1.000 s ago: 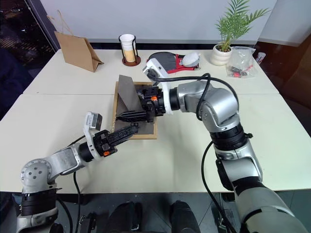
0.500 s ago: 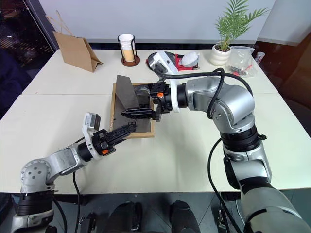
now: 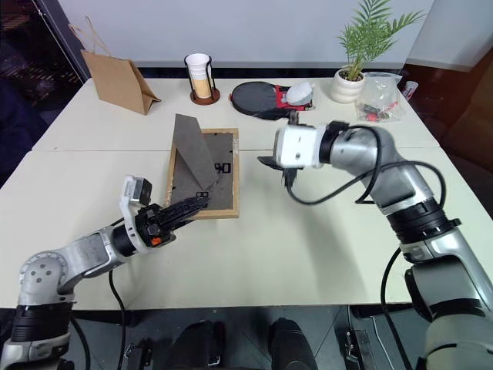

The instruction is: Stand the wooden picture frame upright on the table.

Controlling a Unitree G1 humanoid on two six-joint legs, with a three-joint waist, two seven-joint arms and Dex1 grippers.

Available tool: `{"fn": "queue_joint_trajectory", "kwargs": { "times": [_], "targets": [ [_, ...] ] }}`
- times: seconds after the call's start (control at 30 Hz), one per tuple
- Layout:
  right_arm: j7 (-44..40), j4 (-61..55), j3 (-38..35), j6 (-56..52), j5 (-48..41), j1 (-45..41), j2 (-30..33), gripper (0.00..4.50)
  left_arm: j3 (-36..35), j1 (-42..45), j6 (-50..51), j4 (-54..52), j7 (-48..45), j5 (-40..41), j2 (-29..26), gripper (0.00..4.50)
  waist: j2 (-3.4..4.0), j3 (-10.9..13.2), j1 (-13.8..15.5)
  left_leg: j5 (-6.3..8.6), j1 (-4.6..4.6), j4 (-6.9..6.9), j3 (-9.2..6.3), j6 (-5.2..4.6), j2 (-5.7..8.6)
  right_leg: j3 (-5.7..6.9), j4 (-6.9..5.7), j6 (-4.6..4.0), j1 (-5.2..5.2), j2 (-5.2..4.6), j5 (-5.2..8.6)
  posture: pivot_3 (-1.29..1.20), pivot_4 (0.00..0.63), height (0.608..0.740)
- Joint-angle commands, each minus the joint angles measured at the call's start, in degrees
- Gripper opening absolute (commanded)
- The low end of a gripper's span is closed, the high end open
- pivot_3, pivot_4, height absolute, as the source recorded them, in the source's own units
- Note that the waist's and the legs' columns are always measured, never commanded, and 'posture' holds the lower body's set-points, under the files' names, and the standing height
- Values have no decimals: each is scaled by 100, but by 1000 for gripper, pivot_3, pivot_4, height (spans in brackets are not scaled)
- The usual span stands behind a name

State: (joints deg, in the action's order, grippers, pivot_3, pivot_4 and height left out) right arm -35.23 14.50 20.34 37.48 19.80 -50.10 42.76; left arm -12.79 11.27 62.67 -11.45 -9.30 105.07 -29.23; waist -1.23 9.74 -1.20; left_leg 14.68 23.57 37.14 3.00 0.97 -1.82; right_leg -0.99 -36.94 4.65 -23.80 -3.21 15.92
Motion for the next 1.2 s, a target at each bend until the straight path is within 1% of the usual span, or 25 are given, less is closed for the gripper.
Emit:
{"fn": "queue_joint_trajectory", "kwargs": {
  "times": [0.03,0.13,0.27,0.33,0.4,0.43,0.5,0.6,0.67,0.7,0.73,0.77,0.83,0.9,0.93,1.03,1.1,1.17,1.2],
  "targets": [
    [1252,694,90,1407,1084,-310,-287,4467,70,15,-193,-307,127,485,-103,1246,-1,1,2,-1,-1,4,1,2,0,-2,-3,0,1,0,0,0,150,740],
    [2466,1242,267,1962,2162,-522,-553,4467,209,43,-337,-418,339,704,-156,1246,-3,2,15,-24,-2,9,0,40,2,-4,-8,-1,2,-2,0,0,150,740],
    [3724,1691,492,2026,3189,-862,-779,4467,320,44,-498,-566,484,793,-162,1246,-3,2,22,-28,-3,8,-3,48,1,-4,-11,-3,3,-3,1,0,150,740],
    [4217,1902,627,1973,3570,-1055,-856,4467,350,26,-557,-654,541,793,-134,1246,-3,2,22,-30,-3,8,-3,50,1,-3,-12,-3,3,-2,1,0,150,740],
    [4523,2100,749,1971,3777,-1195,-895,4467,371,5,-606,-725,583,793,-123,1246,-4,2,22,-30,-4,7,-3,51,2,-3,-13,-2,3,-2,1,0,150,740],
    [4640,2193,804,1992,3843,-1249,-905,4238,380,-6,-631,-755,609,793,-119,1246,-3,2,21,-30,-4,7,-3,51,1,-3,-13,-2,4,-2,1,0,150,740],
    [4809,2384,898,2047,3901,-1335,-923,3604,395,-18,-688,-809,652,793,-109,1246,-4,2,20,-30,-6,7,-4,51,2,-3,-13,-2,6,-2,1,0,150,740],
    [5012,2517,993,2094,3957,-1410,-926,2010,410,-22,-751,-865,724,793,-86,1246,-3,2,20,-30,-7,7,-4,50,2,-3,-13,0,7,-2,0,0,150,740],
    [5108,2574,1034,2108,3946,-1444,-927,1071,423,-29,-780,-905,758,793,-79,1246,-4,2,19,-30,-7,7,-4,50,2,-3,-13,0,8,-2,-1,0,150,740],
    [5139,2591,1056,2109,3949,-1462,-922,1071,431,-35,-787,-920,769,793,-93,1246,-4,2,19,-30,-9,8,-4,50,2,-3,-13,0,10,-1,-1,0,150,740],
    [5153,2612,1066,2117,3927,-1480,-920,1071,432,-49,-786,-930,786,793,-146,1246,-4,2,18,-29,-11,7,-5,49,2,-2,-14,0,11,-1,-1,0,150,740],
    [5154,2616,1069,2125,3906,-1489,-916,1071,417,-76,-777,-944,774,793,-198,2302,-4,2,13,-29,-12,7,-5,49,2,-2,-14,1,12,0,-1,0,150,740],
    [5078,2651,1057,2161,3782,-1500,-915,1071,293,-212,-723,-958,623,793,-382,3191,-4,2,0,-29,-13,7,-5,48,1,-3,-15,1,12,1,-1,0,150,740],
    [4926,2726,1029,2230,3586,-1494,-922,1071,136,-352,-656,-1022,455,731,-702,4270,-4,2,-8,-29,-14,5,-6,48,0,-3,-16,2,12,2,-1,0,150,740],
    [4852,2755,1013,2276,3502,-1487,-919,1071,29,-424,-622,-1059,360,687,-902,4430,-4,2,-10,-29,-15,4,-7,48,-1,-3,-18,2,12,4,-2,0,150,740],
    [4329,3011,931,2488,2889,-1457,-958,1071,-627,-736,-370,-1152,-333,259,-1730,4430,-4,3,-12,-26,-15,1,-12,44,-4,-1,-20,1,10,8,-1,0,150,740],
    [3731,3290,901,2607,2246,-1428,-1033,1071,-1055,-966,-254,-1177,-902,-207,-2208,4430,-5,4,-19,-21,-15,0,-14,35,-4,1,-19,0,11,17,0,0,150,740],
    [2528,3585,898,2565,1091,-1297,-1186,1071,-1414,-1169,-219,-1112,-1518,-705,-2561,4430,-4,4,-20,-17,-16,1,-14,27,-5,-1,-17,-2,15,25,1,0,150,740],
    [1799,3594,855,2366,361,-1174,-1282,1071,-1492,-1277,-280,-1138,-1892,-1137,-2739,4430,-6,4,-22,-15,-21,1,-14,24,-5,-1,-16,-3,20,25,1,0,150,740]
  ]
}}
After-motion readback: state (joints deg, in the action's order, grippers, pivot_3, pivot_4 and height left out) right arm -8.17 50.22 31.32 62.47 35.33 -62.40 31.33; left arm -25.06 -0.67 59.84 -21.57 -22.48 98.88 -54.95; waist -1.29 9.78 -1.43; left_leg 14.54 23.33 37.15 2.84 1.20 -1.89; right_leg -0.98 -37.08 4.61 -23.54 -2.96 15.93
